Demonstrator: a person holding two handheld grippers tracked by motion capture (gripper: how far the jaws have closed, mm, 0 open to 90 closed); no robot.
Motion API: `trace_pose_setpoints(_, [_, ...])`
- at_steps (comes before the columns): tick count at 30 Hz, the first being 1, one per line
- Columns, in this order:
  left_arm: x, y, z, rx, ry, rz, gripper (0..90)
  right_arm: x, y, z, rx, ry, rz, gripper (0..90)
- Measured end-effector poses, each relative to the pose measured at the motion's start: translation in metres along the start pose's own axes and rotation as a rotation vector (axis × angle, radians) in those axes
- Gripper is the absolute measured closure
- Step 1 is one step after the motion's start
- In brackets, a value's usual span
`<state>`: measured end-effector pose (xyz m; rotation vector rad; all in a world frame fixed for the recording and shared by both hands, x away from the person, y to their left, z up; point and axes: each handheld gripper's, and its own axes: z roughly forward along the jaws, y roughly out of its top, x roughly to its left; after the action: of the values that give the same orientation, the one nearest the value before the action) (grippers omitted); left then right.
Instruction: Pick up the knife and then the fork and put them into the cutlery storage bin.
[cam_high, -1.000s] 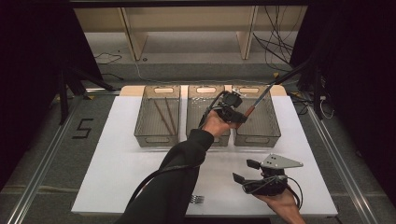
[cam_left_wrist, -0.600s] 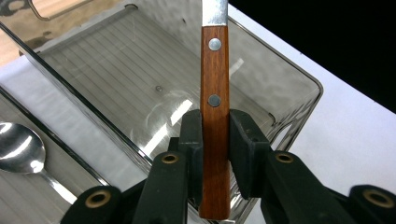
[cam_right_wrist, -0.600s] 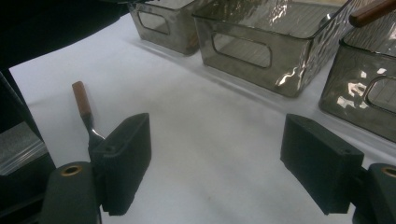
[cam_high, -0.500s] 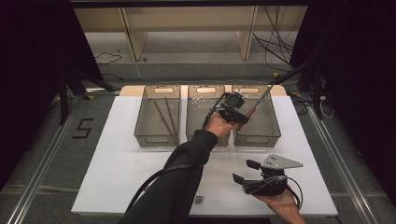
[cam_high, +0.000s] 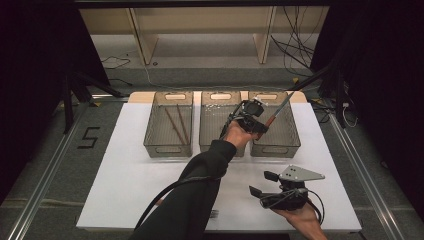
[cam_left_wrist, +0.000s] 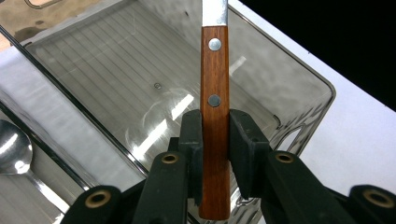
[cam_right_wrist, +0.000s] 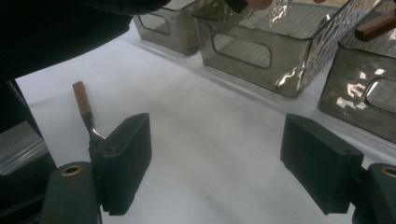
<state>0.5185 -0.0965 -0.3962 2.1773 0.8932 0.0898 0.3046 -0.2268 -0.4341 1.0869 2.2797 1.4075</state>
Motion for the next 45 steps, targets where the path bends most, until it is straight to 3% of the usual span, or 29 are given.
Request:
trace_pose_setpoints(9, [-0.001, -0.002, 0.007, 0.031, 0.02, -0.025, 74.0, 0.0, 0.0, 0.0, 0.003, 0.003, 0.0, 25.5])
trace_pose_setpoints(11, [0.0, -0.001, 0.006, 0.027, 0.011, -0.047, 64.5, 0.0, 0.0, 0.0, 0.003, 0.003, 0.001, 25.4])
trace_pose_setpoints(14, [-0.001, 0.001, 0.0, 0.023, 0.011, -0.038, 50.5, 0.0, 0.0, 0.0, 0.002, 0.002, 0.0, 25.4])
trace_pose_setpoints(20, [0.001, 0.003, -0.023, 0.031, 0.008, -0.003, 36.4, 0.0, 0.0, 0.0, 0.003, 0.0, 0.001, 25.4])
trace_pose_setpoints(23, [0.004, 0.001, -0.039, 0.033, 0.005, 0.027, 31.8, -0.001, 0.0, 0.0, 0.003, -0.002, 0.004, 25.4])
trace_pose_setpoints(27, [0.009, -0.006, -0.06, 0.019, 0.007, 0.037, 27.5, -0.001, 0.0, 0.001, 0.003, -0.004, 0.006, 25.3])
trace_pose_setpoints(35, [0.026, -0.03, -0.105, -0.024, 0.016, 0.031, 22.9, -0.002, -0.001, 0.002, 0.004, -0.011, 0.008, 25.2])
trace_pose_setpoints(45, [0.034, -0.068, -0.135, -0.025, 0.04, 0.053, 20.7, -0.002, -0.001, 0.003, 0.007, -0.016, 0.01, 25.1])
